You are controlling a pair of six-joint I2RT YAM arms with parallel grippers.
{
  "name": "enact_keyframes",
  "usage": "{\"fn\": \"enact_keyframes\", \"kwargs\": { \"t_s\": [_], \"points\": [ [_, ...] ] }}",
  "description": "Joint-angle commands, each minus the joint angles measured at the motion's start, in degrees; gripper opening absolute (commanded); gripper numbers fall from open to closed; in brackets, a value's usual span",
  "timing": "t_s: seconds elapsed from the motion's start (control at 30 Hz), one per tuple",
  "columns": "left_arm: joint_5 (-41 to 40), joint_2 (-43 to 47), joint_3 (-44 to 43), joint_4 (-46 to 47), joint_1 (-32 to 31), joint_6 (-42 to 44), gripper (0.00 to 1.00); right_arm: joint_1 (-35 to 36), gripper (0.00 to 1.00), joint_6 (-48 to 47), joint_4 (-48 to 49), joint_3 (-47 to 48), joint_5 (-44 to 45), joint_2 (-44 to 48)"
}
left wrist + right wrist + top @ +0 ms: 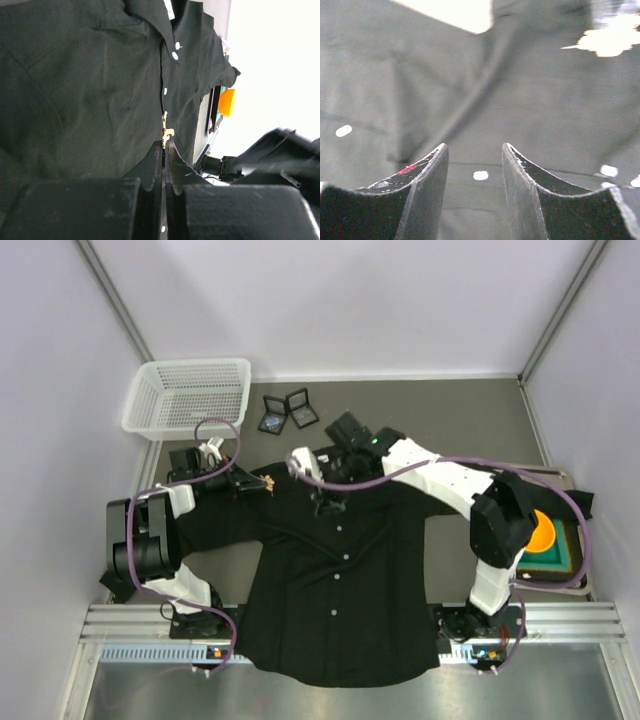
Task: Pin the brooch onto the clothing
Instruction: Pin the brooch to the clothes.
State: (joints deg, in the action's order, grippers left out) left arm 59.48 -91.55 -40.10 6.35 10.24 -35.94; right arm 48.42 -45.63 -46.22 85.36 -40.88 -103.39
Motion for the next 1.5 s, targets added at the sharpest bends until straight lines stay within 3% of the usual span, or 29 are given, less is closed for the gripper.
{"fn": "enact_keyframes", "kwargs": {
  "t_s": [0.0,0.07,0.27,0.73,1.07,1.33,1.47],
  "points": [
    [2.22,-2.14,0.81,6.83,-1.10,-1.84,0.00,-4.83,0.47,7.92,17.36,1.83,-0.52,-3.48],
    [2.39,-3.89,0.55,8.85,-1.27,-3.42,0.00,-5.18,0.47,7.57,25.07,0.69,0.36,-4.88],
    [1.87,-6.10,-0.50,12.28,-1.97,-5.98,0.00,-4.48,0.47,5.91,30.48,2.79,0.98,-10.94],
    [0.72,-8.21,-0.33,16.94,-2.86,-9.67,0.00,0.18,0.47,-4.99,33.21,-3.70,11.70,-14.73],
    [-0.15,-9.52,-0.33,19.49,-3.56,-11.87,0.00,0.97,0.45,-5.26,28.83,-1.26,16.01,-18.85],
    [-0.51,-10.58,-0.68,19.93,-3.65,-13.27,0.00,0.44,0.28,-7.29,12.85,9.71,13.11,-24.30],
    [-0.51,-10.41,-0.68,19.49,-3.65,-13.19,0.00,0.36,0.01,-7.90,10.62,11.49,12.50,-25.37]
  ]
}}
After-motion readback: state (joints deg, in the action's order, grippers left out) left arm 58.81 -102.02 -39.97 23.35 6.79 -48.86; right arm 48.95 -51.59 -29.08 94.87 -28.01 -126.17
